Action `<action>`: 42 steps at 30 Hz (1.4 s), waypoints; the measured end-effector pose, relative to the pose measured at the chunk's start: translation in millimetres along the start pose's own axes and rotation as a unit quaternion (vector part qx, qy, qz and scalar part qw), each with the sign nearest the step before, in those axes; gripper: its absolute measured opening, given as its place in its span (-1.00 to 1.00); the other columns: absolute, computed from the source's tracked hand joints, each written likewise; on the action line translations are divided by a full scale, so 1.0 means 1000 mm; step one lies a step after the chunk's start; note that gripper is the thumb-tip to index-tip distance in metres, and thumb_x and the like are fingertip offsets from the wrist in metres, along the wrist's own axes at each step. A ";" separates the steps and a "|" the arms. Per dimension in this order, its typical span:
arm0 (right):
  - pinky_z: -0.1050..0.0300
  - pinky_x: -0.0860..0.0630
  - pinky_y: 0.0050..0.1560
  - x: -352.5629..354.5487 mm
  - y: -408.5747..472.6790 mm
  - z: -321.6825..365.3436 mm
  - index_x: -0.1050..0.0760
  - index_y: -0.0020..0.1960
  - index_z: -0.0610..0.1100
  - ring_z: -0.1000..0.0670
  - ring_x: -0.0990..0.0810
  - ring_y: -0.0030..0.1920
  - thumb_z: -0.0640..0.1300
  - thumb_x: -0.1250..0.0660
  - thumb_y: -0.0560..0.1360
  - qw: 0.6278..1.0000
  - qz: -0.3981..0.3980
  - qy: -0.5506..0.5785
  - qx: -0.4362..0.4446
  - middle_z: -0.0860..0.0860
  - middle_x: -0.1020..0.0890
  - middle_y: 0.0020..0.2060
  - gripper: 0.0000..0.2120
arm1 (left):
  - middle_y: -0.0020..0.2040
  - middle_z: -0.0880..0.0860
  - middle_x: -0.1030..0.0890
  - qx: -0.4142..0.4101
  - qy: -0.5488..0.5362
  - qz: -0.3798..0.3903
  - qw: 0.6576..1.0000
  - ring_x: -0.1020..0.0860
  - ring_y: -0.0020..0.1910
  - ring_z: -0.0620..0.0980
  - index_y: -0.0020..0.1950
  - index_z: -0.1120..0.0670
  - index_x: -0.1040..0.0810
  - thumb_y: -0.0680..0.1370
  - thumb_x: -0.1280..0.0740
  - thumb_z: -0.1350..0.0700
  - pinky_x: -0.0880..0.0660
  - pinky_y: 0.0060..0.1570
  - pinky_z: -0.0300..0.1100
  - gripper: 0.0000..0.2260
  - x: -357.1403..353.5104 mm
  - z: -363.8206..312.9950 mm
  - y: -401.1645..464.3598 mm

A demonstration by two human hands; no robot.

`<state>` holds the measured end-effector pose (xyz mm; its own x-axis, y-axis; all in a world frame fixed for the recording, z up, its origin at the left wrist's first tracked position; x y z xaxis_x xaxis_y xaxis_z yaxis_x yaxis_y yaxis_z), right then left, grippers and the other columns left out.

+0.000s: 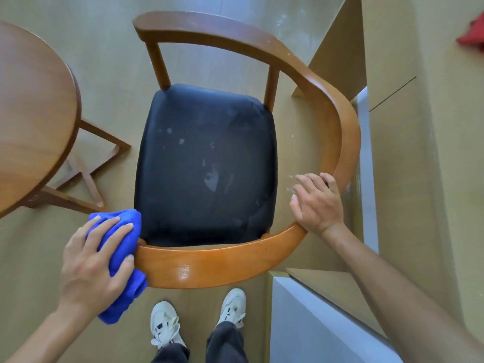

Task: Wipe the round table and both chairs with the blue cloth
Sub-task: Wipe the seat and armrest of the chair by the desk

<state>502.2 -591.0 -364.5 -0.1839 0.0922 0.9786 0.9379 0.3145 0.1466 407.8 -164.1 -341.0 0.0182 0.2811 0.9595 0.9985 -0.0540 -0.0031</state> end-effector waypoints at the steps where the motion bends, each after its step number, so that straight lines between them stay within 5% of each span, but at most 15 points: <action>1: -0.08 -0.31 0.30 0.000 0.000 0.000 -0.64 -0.12 -0.17 -0.11 -0.57 0.10 -0.03 -0.16 0.49 1.000 0.003 0.002 -0.003 -0.11 -0.65 0.07 -0.68 | 0.19 0.28 -0.55 0.010 0.007 -0.018 1.000 -0.42 0.25 0.37 0.14 0.26 -0.63 0.45 -0.19 0.01 -0.32 0.28 0.28 -0.56 -0.005 -0.018 -0.002; 4: -0.08 -0.32 0.30 0.000 -0.001 0.000 -0.64 -0.11 -0.16 -0.11 -0.56 0.12 -0.02 -0.15 0.49 1.000 0.012 0.001 -0.005 -0.10 -0.64 0.09 -0.67 | 0.19 0.24 -0.57 -0.008 -0.014 -0.034 0.999 -0.42 0.27 0.34 0.15 0.22 -0.64 0.42 -0.24 0.02 -0.29 0.28 0.32 -0.58 -0.028 -0.098 -0.018; 10: -0.09 -0.32 0.26 0.001 -0.002 -0.001 -0.62 -0.01 -0.16 -0.12 -0.55 0.19 -0.02 -0.17 0.49 1.000 0.014 -0.015 0.002 -0.10 -0.60 0.20 -0.68 | 0.30 0.12 -0.51 -0.033 -0.044 0.058 0.997 -0.40 0.35 0.25 0.28 0.05 -0.54 0.41 -0.32 -0.04 -0.28 0.35 0.24 -0.54 -0.067 -0.258 -0.002; 15: -0.10 -0.31 0.29 0.003 -0.002 -0.003 -0.64 0.04 -0.17 -0.14 -0.54 0.22 0.00 -0.13 0.51 0.999 0.031 -0.012 0.009 -0.13 -0.59 0.22 -0.62 | 0.27 0.14 -0.54 -0.135 -0.089 0.044 0.986 -0.46 0.26 0.26 0.27 0.09 -0.57 0.45 -0.31 -0.04 -0.44 0.17 0.14 -0.58 -0.057 -0.190 -0.009; 22: -0.11 -0.31 0.31 0.003 -0.001 0.001 -0.64 0.04 -0.18 -0.15 -0.53 0.22 0.00 -0.14 0.51 1.000 0.020 -0.004 0.001 -0.14 -0.60 0.20 -0.62 | 0.20 0.26 -0.55 -0.080 -0.016 0.001 0.997 -0.43 0.24 0.33 0.19 0.24 -0.61 0.46 -0.23 0.01 -0.28 0.34 0.08 -0.57 0.002 -0.008 -0.006; 27: -0.09 -0.32 0.30 0.001 -0.001 0.001 -0.64 0.03 -0.16 -0.13 -0.54 0.20 -0.02 -0.18 0.51 1.000 -0.004 0.004 -0.003 -0.12 -0.61 0.17 -0.67 | 0.17 0.25 -0.58 -0.030 -0.023 -0.065 0.997 -0.46 0.23 0.35 0.13 0.23 -0.64 0.43 -0.25 0.02 -0.35 0.25 0.24 -0.59 -0.022 -0.075 -0.019; 35: -0.08 -0.30 0.29 0.001 0.000 0.002 -0.64 -0.12 -0.15 -0.10 -0.58 0.11 -0.03 -0.19 0.50 0.999 -0.008 0.018 -0.045 -0.06 -0.67 0.01 -0.70 | 0.31 0.11 -0.51 0.058 -0.084 0.067 0.993 -0.42 0.34 0.20 0.27 0.06 -0.55 0.49 -0.23 -0.09 -0.30 0.32 0.18 -0.58 -0.067 -0.271 -0.002; 38: -0.11 -0.22 0.38 0.023 -0.001 0.032 -0.65 0.00 -0.15 -0.15 -0.51 0.24 -0.03 -0.17 0.49 0.977 -0.011 0.156 -0.142 -0.09 -0.63 0.13 -0.67 | 0.38 0.06 -0.46 0.018 -0.135 0.067 0.988 -0.39 0.38 0.13 0.35 0.05 -0.47 0.57 -0.11 -0.06 -0.32 0.31 0.18 -0.58 -0.054 -0.245 -0.004; 42: -0.18 -0.16 0.43 0.067 -0.044 0.114 -0.48 0.33 -0.03 -0.15 -0.26 0.43 0.11 -0.14 0.48 0.944 0.045 0.251 -0.209 -0.07 -0.38 0.42 -0.52 | 0.44 0.09 -0.40 0.003 -0.001 0.033 0.999 -0.31 0.44 0.14 0.40 0.09 -0.45 0.56 -0.08 -0.03 -0.20 0.36 0.22 -0.54 -0.031 -0.129 0.001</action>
<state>415.3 -490.7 -321.5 -0.0337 -0.3920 0.9194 0.9966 -0.0826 0.0013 401.2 -296.8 -334.4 0.0835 0.2782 0.9569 0.9955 -0.0672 -0.0673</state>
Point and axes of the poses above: each hand's wrist, its own y-axis towards the middle knuckle, its own x-axis out of the back of the hand, z = x × y, the point moved 1 cm from there along y, towards the middle knuckle
